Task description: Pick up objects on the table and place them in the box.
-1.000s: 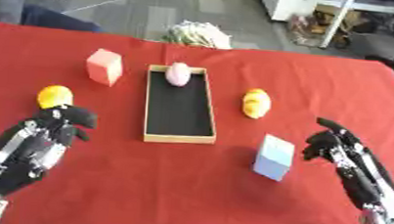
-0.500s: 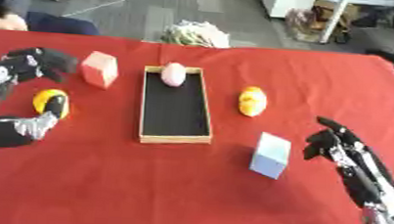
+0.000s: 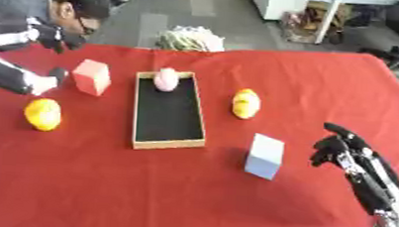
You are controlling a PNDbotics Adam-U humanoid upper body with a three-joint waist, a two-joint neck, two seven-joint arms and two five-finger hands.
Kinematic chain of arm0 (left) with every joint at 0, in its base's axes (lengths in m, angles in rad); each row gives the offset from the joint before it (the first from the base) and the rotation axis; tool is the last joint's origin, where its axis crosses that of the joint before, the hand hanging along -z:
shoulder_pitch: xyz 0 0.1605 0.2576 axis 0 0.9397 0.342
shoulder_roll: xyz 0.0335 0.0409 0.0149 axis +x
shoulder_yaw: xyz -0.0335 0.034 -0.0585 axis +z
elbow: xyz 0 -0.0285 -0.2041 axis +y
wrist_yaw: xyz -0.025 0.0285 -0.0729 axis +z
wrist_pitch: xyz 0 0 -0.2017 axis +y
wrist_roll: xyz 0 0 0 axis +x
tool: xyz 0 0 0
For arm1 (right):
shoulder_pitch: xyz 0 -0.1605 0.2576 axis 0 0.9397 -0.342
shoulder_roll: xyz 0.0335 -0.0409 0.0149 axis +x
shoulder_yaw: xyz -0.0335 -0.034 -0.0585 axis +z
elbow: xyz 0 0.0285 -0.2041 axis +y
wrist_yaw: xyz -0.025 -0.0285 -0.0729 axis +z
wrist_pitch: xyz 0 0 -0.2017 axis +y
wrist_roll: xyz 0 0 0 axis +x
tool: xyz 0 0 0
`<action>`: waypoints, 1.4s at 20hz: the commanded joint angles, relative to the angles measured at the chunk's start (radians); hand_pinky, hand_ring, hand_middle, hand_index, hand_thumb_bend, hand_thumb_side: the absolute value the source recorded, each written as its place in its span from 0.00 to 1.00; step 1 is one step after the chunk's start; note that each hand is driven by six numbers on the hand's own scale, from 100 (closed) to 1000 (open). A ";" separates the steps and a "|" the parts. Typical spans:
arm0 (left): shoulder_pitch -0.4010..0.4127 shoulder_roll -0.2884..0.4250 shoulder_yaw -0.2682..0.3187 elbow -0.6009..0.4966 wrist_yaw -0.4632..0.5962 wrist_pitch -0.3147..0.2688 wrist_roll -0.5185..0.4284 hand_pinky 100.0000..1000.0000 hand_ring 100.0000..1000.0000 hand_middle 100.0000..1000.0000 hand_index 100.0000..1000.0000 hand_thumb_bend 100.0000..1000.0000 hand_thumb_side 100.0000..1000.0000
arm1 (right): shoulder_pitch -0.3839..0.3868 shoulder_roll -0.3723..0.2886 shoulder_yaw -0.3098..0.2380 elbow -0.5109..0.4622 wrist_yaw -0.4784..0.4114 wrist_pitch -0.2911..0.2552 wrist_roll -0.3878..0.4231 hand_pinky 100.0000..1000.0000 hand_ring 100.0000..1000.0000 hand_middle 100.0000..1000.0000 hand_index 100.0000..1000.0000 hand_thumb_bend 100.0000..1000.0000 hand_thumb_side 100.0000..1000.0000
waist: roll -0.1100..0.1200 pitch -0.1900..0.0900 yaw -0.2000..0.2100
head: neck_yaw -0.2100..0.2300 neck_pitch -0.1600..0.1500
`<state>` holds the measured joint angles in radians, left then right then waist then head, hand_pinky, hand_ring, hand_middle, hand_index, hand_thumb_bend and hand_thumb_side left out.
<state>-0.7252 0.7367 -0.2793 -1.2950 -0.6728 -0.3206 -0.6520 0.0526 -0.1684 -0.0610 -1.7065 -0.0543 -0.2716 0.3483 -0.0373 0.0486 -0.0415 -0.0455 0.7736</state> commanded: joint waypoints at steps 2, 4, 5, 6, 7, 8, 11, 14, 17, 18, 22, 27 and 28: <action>-0.057 -0.051 0.024 0.216 -0.218 -0.088 0.069 0.76 0.73 0.75 0.88 0.04 0.30 | -0.011 -0.013 -0.003 -0.017 -0.004 -0.003 0.002 0.47 0.51 0.54 0.88 0.00 0.56 | 0.001 -0.012 0.000 | 0.001 -0.004; -0.068 -0.077 0.036 0.285 -0.283 -0.107 0.099 0.76 0.73 0.75 0.88 0.07 0.31 | -0.011 -0.012 -0.003 -0.017 -0.004 -0.003 0.003 0.47 0.51 0.54 0.88 0.00 0.56 | 0.001 -0.013 0.000 | -0.001 -0.004; -0.072 -0.088 0.041 0.313 -0.311 -0.114 0.110 0.76 0.72 0.75 0.88 0.08 0.31 | -0.010 -0.011 -0.003 -0.017 -0.004 -0.002 0.003 0.47 0.51 0.54 0.88 0.00 0.56 | 0.001 -0.013 0.000 | -0.002 -0.004; -0.075 -0.098 0.046 0.337 -0.335 -0.120 0.120 0.76 0.72 0.75 0.88 0.09 0.31 | -0.010 -0.011 -0.003 -0.017 -0.004 -0.002 0.003 0.47 0.51 0.54 0.88 0.00 0.56 | 0.000 -0.013 0.000 | -0.001 -0.004; -0.078 -0.106 0.050 0.359 -0.356 -0.126 0.128 0.76 0.72 0.75 0.88 0.09 0.31 | -0.010 -0.011 -0.004 -0.017 -0.004 -0.002 0.002 0.47 0.51 0.54 0.88 0.00 0.56 | 0.000 -0.013 0.000 | -0.001 -0.004; -0.079 -0.113 0.054 0.377 -0.375 -0.131 0.136 0.76 0.73 0.75 0.88 0.10 0.32 | -0.010 -0.011 -0.004 -0.017 -0.004 -0.002 0.002 0.47 0.51 0.54 0.88 0.00 0.57 | 0.000 -0.012 -0.001 | -0.001 -0.004; -0.083 -0.129 0.067 0.415 -0.425 -0.131 0.159 0.76 0.73 0.76 0.88 0.13 0.33 | -0.009 -0.009 -0.004 -0.017 -0.004 -0.002 0.001 0.47 0.51 0.54 0.88 0.00 0.57 | -0.001 -0.012 -0.001 | -0.001 -0.004; -0.083 -0.143 0.076 0.437 -0.471 -0.122 0.187 0.76 0.73 0.77 0.88 0.14 0.33 | -0.008 -0.007 -0.004 -0.017 -0.003 -0.001 0.001 0.47 0.51 0.54 0.88 0.00 0.57 | -0.002 -0.011 -0.002 | 0.000 -0.004; -0.075 -0.155 0.082 0.457 -0.505 -0.117 0.216 0.76 0.73 0.77 0.88 0.14 0.33 | -0.008 -0.005 -0.005 -0.017 -0.003 -0.001 0.000 0.48 0.51 0.54 0.88 0.00 0.57 | -0.003 -0.010 -0.004 | 0.000 -0.004; -0.071 -0.158 0.081 0.464 -0.514 -0.118 0.221 0.75 0.72 0.76 0.86 0.21 0.30 | -0.008 -0.004 -0.005 -0.017 -0.003 -0.001 0.000 0.48 0.51 0.54 0.88 0.00 0.58 | -0.003 -0.010 -0.005 | -0.001 -0.004; -0.062 -0.159 0.081 0.483 -0.536 -0.144 0.186 0.64 0.58 0.64 0.75 0.10 0.30 | -0.006 -0.004 -0.006 -0.017 -0.002 0.000 -0.002 0.48 0.51 0.54 0.88 0.00 0.57 | -0.003 -0.009 -0.006 | -0.003 -0.004; -0.064 -0.138 0.095 0.412 -0.497 -0.164 0.165 0.44 0.33 0.36 0.53 0.00 0.21 | -0.008 -0.003 -0.007 -0.018 0.000 0.001 -0.004 0.48 0.51 0.54 0.88 0.00 0.57 | 0.000 -0.009 -0.004 | -0.005 -0.004; -0.064 -0.133 0.098 0.387 -0.474 -0.164 0.169 0.42 0.31 0.34 0.51 0.00 0.20 | -0.008 -0.004 -0.008 -0.018 0.000 0.001 -0.004 0.48 0.51 0.54 0.88 0.00 0.58 | 0.002 -0.009 -0.003 | -0.006 -0.004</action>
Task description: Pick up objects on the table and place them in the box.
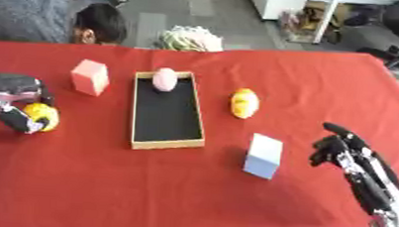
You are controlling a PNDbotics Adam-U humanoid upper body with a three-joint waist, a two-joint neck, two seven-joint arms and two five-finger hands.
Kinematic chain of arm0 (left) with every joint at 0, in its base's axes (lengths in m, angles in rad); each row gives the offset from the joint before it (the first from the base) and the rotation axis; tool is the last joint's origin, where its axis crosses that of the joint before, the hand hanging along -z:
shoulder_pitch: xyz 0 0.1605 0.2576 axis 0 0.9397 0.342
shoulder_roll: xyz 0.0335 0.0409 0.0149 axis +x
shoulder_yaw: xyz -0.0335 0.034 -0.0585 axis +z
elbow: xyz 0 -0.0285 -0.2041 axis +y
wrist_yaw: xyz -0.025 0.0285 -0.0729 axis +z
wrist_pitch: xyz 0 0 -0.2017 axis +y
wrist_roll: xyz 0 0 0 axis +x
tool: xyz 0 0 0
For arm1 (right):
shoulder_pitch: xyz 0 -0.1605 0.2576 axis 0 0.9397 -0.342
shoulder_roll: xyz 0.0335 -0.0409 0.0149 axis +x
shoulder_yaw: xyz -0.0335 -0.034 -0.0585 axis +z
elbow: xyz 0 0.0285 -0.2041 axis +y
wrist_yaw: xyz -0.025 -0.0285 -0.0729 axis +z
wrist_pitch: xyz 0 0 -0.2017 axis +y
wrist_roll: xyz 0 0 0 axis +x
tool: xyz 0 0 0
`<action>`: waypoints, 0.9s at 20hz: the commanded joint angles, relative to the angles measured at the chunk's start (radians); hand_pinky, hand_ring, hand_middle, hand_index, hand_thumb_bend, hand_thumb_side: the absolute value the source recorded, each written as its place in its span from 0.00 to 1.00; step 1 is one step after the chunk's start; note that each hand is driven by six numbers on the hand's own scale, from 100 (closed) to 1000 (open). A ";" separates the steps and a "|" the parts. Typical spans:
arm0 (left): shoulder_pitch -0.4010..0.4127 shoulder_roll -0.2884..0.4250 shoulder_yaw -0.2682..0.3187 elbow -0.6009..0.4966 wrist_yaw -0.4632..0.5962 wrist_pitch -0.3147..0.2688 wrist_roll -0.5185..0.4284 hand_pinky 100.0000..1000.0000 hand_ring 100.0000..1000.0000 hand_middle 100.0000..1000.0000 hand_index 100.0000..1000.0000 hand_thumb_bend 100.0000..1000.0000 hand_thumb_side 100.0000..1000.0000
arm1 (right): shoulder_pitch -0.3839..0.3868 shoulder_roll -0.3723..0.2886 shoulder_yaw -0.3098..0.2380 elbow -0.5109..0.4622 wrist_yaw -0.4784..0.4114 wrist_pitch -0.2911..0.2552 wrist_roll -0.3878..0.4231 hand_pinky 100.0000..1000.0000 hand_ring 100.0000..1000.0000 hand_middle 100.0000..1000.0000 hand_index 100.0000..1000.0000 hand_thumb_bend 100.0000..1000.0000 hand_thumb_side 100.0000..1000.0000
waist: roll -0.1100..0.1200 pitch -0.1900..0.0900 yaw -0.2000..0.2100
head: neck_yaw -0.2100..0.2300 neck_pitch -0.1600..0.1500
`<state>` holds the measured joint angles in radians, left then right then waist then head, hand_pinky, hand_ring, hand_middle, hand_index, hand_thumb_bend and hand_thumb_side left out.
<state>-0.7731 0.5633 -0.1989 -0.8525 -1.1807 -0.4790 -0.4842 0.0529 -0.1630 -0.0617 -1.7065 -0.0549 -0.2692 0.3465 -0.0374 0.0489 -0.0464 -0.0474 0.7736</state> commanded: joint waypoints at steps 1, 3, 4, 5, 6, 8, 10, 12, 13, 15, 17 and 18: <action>-0.019 0.044 0.020 -0.085 0.062 -0.005 0.007 0.42 0.30 0.33 0.51 0.00 0.20 | -0.008 -0.010 -0.008 -0.018 0.001 -0.001 -0.003 0.48 0.51 0.54 0.88 0.00 0.58 | 0.003 -0.009 0.002 | -0.006 -0.004; -0.032 0.044 0.020 -0.145 0.127 -0.005 0.017 0.40 0.29 0.32 0.50 0.00 0.18 | -0.007 -0.012 -0.009 -0.018 0.002 -0.001 -0.004 0.48 0.51 0.54 0.88 0.00 0.58 | 0.005 -0.010 0.002 | -0.006 -0.004; -0.040 0.042 0.016 -0.173 0.161 -0.007 0.020 0.41 0.29 0.32 0.50 0.00 0.18 | -0.007 -0.013 -0.008 -0.018 0.002 -0.001 -0.004 0.48 0.51 0.54 0.88 0.00 0.58 | 0.006 -0.010 0.002 | -0.005 -0.004; -0.053 0.034 0.007 -0.202 0.202 -0.012 0.022 0.41 0.29 0.32 0.50 0.00 0.18 | -0.007 -0.013 -0.007 -0.018 0.002 -0.001 -0.003 0.48 0.51 0.54 0.88 0.00 0.58 | 0.007 -0.011 0.001 | -0.004 -0.004; -0.065 0.026 -0.004 -0.226 0.240 -0.018 0.021 0.42 0.29 0.32 0.50 0.00 0.17 | -0.007 -0.013 -0.006 -0.018 0.002 0.000 -0.002 0.48 0.51 0.54 0.88 0.00 0.58 | 0.007 -0.011 0.000 | -0.003 -0.004; -0.091 -0.004 -0.042 -0.268 0.316 -0.041 0.010 0.42 0.29 0.32 0.51 0.00 0.17 | -0.007 -0.012 -0.002 -0.018 0.001 0.000 0.002 0.48 0.51 0.54 0.88 0.00 0.58 | 0.008 -0.013 -0.003 | 0.001 -0.004; -0.115 -0.045 -0.094 -0.295 0.378 -0.071 -0.016 0.43 0.30 0.33 0.51 0.00 0.17 | -0.007 -0.011 0.002 -0.018 -0.002 0.001 0.006 0.48 0.51 0.54 0.88 0.00 0.58 | 0.006 -0.015 -0.009 | 0.003 -0.004; -0.130 -0.093 -0.142 -0.307 0.408 -0.098 -0.048 0.45 0.31 0.34 0.53 0.00 0.17 | -0.007 -0.011 0.007 -0.017 -0.005 0.001 0.011 0.48 0.51 0.54 0.88 0.00 0.58 | 0.003 -0.016 -0.016 | 0.010 -0.004; -0.133 -0.121 -0.161 -0.308 0.416 -0.110 -0.062 0.45 0.32 0.34 0.53 0.00 0.17 | -0.007 -0.011 0.009 -0.017 -0.007 0.001 0.013 0.48 0.51 0.54 0.88 0.00 0.58 | 0.000 -0.017 -0.020 | 0.014 -0.004; -0.132 -0.170 -0.188 -0.298 0.411 -0.126 -0.089 0.47 0.33 0.36 0.55 0.00 0.18 | -0.007 -0.009 0.014 -0.016 -0.010 0.000 0.018 0.48 0.51 0.54 0.88 0.00 0.58 | -0.006 -0.018 -0.028 | 0.020 -0.004; -0.123 -0.213 -0.201 -0.270 0.389 -0.138 -0.108 0.48 0.35 0.38 0.57 0.00 0.18 | -0.008 -0.006 0.019 -0.014 -0.014 0.000 0.024 0.48 0.51 0.54 0.88 0.00 0.58 | -0.012 -0.018 -0.038 | 0.027 -0.004; -0.118 -0.229 -0.203 -0.254 0.376 -0.143 -0.112 0.49 0.36 0.39 0.58 0.00 0.18 | -0.008 -0.005 0.020 -0.014 -0.015 -0.001 0.025 0.48 0.51 0.54 0.88 0.00 0.58 | -0.014 -0.017 -0.042 | 0.029 -0.004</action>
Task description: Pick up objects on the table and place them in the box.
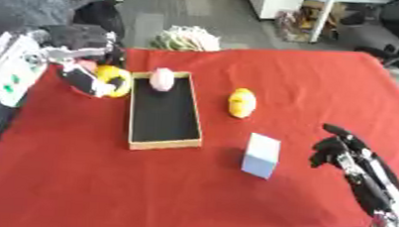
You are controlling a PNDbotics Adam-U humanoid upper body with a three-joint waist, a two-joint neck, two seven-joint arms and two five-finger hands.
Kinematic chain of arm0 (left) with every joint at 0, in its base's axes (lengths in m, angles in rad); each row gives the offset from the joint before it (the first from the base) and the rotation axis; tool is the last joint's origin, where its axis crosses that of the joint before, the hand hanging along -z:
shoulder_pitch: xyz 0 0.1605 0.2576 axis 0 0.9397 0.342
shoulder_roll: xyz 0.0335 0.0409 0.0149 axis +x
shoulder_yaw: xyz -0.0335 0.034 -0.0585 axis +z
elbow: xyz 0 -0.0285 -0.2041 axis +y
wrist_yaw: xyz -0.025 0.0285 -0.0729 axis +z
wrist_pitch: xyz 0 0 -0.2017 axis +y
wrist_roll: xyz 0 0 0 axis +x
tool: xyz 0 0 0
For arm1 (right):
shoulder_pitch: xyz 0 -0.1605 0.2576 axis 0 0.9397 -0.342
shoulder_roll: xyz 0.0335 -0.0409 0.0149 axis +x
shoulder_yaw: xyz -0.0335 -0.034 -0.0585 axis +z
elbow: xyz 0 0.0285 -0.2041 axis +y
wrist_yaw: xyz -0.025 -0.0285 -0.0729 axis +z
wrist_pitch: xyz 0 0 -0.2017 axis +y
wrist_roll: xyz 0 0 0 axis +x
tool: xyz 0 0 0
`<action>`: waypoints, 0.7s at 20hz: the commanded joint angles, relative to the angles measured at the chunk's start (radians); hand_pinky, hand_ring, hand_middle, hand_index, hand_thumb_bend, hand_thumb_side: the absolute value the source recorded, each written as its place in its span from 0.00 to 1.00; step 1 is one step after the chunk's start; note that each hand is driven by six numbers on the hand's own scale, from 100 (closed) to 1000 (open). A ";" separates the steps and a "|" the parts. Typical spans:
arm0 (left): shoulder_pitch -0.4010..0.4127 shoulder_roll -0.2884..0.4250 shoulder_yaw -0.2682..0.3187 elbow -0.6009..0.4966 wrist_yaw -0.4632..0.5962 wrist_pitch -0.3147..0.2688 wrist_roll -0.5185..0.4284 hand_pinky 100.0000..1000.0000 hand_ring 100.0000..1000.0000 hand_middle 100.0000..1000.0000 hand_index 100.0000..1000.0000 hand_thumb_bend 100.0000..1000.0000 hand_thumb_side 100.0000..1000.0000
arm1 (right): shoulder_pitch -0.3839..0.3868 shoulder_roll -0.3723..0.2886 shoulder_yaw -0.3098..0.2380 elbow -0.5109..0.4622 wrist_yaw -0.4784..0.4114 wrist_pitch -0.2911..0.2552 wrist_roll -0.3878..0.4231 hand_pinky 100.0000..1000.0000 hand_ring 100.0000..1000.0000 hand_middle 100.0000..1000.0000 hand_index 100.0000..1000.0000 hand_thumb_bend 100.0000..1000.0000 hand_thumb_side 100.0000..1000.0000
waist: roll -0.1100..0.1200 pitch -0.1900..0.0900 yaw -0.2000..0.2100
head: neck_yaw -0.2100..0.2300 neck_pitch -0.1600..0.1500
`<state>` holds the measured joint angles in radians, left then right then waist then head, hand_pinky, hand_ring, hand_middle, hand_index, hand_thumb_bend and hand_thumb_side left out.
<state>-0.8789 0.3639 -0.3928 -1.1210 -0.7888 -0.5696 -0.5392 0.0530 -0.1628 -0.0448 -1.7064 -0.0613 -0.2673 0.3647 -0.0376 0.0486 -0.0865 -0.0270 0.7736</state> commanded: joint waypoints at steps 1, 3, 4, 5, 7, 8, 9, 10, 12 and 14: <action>-0.006 -0.045 -0.011 0.033 -0.027 -0.058 -0.060 0.51 0.38 0.41 0.60 0.00 0.18 | -0.008 -0.004 0.003 -0.013 -0.010 -0.002 0.008 0.48 0.51 0.54 0.88 0.00 0.58 | -0.015 -0.016 -0.007 | 0.010 -0.004; 0.002 -0.065 -0.015 0.064 -0.046 -0.068 -0.065 0.55 0.43 0.45 0.64 0.00 0.19 | -0.008 -0.002 0.005 -0.013 -0.011 -0.002 0.010 0.48 0.51 0.54 0.88 0.00 0.58 | -0.017 -0.015 -0.013 | 0.012 -0.004; 0.005 -0.072 -0.017 0.075 -0.058 -0.071 -0.069 0.57 0.46 0.48 0.66 0.00 0.19 | -0.009 -0.001 0.005 -0.013 -0.012 -0.002 0.010 0.48 0.51 0.54 0.88 0.00 0.58 | -0.018 -0.014 -0.015 | 0.012 -0.004; 0.008 -0.078 -0.017 0.082 -0.073 -0.074 -0.069 0.58 0.47 0.50 0.67 0.00 0.20 | -0.009 -0.001 0.006 -0.013 -0.012 -0.002 0.011 0.48 0.51 0.54 0.88 0.00 0.58 | -0.018 -0.014 -0.016 | 0.012 -0.004; 0.013 -0.087 -0.011 0.092 -0.101 -0.073 -0.047 0.60 0.50 0.53 0.70 0.00 0.19 | -0.010 -0.001 0.006 -0.013 -0.013 -0.002 0.012 0.48 0.51 0.54 0.88 0.00 0.58 | -0.018 -0.013 -0.018 | 0.013 -0.004; 0.016 -0.090 -0.008 0.095 -0.114 -0.068 -0.023 0.61 0.51 0.54 0.70 0.00 0.19 | -0.011 0.000 0.007 -0.013 -0.013 -0.002 0.013 0.48 0.51 0.54 0.88 0.00 0.58 | -0.018 -0.013 -0.018 | 0.012 -0.004; 0.020 -0.092 -0.005 0.098 -0.128 -0.063 0.005 0.63 0.53 0.57 0.73 0.00 0.20 | -0.011 0.000 0.007 -0.013 -0.013 -0.002 0.013 0.48 0.51 0.54 0.88 0.00 0.58 | -0.018 -0.013 -0.019 | 0.012 -0.004; 0.023 -0.094 -0.005 0.101 -0.142 -0.057 0.033 0.63 0.54 0.58 0.74 0.00 0.20 | -0.011 0.001 0.007 -0.013 -0.014 -0.001 0.013 0.48 0.51 0.54 0.88 0.00 0.58 | -0.018 -0.013 -0.019 | 0.012 -0.004; 0.028 -0.093 -0.006 0.106 -0.164 -0.047 0.081 0.70 0.64 0.68 0.82 0.00 0.21 | -0.010 0.001 0.006 -0.013 -0.014 -0.002 0.013 0.48 0.51 0.54 0.88 0.00 0.58 | -0.018 -0.013 -0.020 | 0.010 -0.004; 0.029 -0.089 -0.010 0.102 -0.187 -0.037 0.111 0.74 0.70 0.74 0.84 0.00 0.21 | -0.010 0.000 0.006 -0.013 -0.013 -0.002 0.013 0.48 0.51 0.54 0.88 0.00 0.58 | -0.018 -0.013 -0.019 | 0.011 -0.004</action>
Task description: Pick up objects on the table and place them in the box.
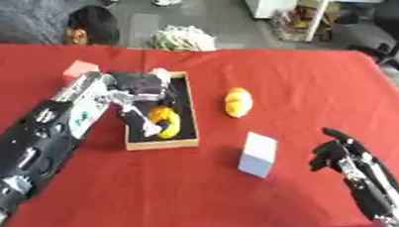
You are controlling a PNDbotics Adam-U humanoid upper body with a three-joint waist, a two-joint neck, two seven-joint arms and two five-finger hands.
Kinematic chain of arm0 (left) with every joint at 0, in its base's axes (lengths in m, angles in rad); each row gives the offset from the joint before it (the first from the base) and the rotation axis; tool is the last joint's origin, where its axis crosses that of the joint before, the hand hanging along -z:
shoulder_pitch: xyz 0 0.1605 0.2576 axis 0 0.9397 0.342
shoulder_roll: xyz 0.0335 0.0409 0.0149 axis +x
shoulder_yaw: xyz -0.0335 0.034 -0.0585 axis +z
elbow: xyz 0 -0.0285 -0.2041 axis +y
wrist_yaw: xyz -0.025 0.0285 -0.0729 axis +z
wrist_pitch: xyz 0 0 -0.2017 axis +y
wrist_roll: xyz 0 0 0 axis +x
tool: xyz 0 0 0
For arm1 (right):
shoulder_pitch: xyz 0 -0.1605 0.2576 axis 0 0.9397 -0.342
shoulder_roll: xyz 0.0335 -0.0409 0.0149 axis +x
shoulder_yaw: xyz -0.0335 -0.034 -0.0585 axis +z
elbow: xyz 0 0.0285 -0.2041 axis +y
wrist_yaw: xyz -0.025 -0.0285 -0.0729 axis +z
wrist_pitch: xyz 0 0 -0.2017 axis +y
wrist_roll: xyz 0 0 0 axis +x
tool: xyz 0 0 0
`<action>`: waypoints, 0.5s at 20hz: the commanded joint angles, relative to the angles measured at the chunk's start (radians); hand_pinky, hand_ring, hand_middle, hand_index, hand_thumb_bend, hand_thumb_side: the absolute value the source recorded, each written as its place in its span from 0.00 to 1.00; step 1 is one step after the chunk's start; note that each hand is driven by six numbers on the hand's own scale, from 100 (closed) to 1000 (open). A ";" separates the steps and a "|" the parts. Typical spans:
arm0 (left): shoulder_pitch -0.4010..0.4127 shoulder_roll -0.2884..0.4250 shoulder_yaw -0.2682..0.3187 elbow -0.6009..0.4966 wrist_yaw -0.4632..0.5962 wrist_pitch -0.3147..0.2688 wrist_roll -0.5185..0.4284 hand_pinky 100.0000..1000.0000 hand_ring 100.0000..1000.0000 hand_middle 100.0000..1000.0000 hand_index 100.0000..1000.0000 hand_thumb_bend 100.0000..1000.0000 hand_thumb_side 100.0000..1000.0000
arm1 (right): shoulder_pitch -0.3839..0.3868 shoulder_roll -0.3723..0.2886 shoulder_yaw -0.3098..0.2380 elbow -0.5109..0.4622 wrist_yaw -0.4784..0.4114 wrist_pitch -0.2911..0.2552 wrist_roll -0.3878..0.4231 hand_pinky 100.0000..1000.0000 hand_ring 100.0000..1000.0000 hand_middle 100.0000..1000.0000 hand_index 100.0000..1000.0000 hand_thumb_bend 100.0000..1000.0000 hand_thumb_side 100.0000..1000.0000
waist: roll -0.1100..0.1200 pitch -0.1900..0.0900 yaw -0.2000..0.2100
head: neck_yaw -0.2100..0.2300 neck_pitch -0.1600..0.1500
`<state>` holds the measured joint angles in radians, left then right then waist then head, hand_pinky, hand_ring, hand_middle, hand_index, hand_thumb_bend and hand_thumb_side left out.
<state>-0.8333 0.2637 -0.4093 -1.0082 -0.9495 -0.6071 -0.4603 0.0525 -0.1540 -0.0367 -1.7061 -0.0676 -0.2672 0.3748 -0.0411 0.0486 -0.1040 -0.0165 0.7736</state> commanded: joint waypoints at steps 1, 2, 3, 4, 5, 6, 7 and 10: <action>-0.016 0.014 0.007 -0.014 -0.037 0.007 0.044 0.78 0.75 0.80 0.87 0.00 0.32 | -0.010 -0.008 -0.002 -0.013 -0.007 -0.002 0.003 0.48 0.51 0.54 0.88 0.00 0.58 | -0.015 -0.013 -0.002 | -0.001 -0.004; -0.015 0.017 0.008 -0.018 -0.045 0.013 0.054 0.78 0.76 0.80 0.88 0.00 0.34 | -0.010 -0.008 -0.003 -0.013 -0.007 -0.002 0.003 0.48 0.51 0.54 0.88 0.00 0.58 | -0.014 -0.012 -0.002 | -0.001 -0.004; -0.014 0.021 0.012 -0.022 -0.048 0.020 0.064 0.79 0.78 0.83 0.89 0.00 0.38 | -0.010 -0.008 -0.003 -0.013 -0.006 -0.002 0.003 0.48 0.51 0.54 0.88 0.00 0.58 | -0.014 -0.012 -0.001 | -0.002 -0.004; -0.013 0.025 0.017 -0.026 -0.047 0.028 0.074 0.80 0.79 0.84 0.90 0.00 0.40 | -0.009 -0.008 -0.004 -0.013 -0.006 -0.002 0.002 0.48 0.51 0.54 0.88 0.00 0.58 | -0.014 -0.012 0.000 | -0.002 -0.004; -0.012 0.029 0.021 -0.028 -0.044 0.036 0.081 0.81 0.81 0.85 0.91 0.00 0.45 | -0.009 -0.009 -0.004 -0.013 -0.005 -0.002 0.002 0.48 0.51 0.54 0.88 0.00 0.58 | -0.014 -0.012 0.001 | -0.002 -0.004; -0.012 0.037 0.025 -0.032 -0.037 0.042 0.082 0.81 0.81 0.85 0.91 0.00 0.46 | -0.010 -0.009 -0.004 -0.013 -0.005 -0.002 0.002 0.48 0.51 0.54 0.88 0.00 0.58 | -0.013 -0.012 0.001 | -0.003 -0.004; -0.014 0.046 0.031 -0.041 -0.023 0.048 0.081 0.81 0.81 0.85 0.90 0.00 0.43 | -0.010 -0.009 -0.004 -0.013 -0.005 -0.002 0.002 0.48 0.51 0.54 0.88 0.00 0.58 | -0.013 -0.012 0.001 | -0.004 -0.004; -0.039 0.100 0.075 -0.099 0.045 0.095 0.109 0.80 0.78 0.81 0.88 0.00 0.18 | -0.009 -0.011 -0.008 -0.014 -0.004 -0.003 0.000 0.48 0.51 0.54 0.88 0.00 0.58 | -0.012 -0.013 0.005 | -0.008 -0.004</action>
<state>-0.8403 0.3227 -0.3606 -1.0684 -0.9307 -0.5305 -0.3632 0.0526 -0.1539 -0.0372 -1.7060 -0.0682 -0.2678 0.3742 -0.0411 0.0486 -0.0994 -0.0210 0.7736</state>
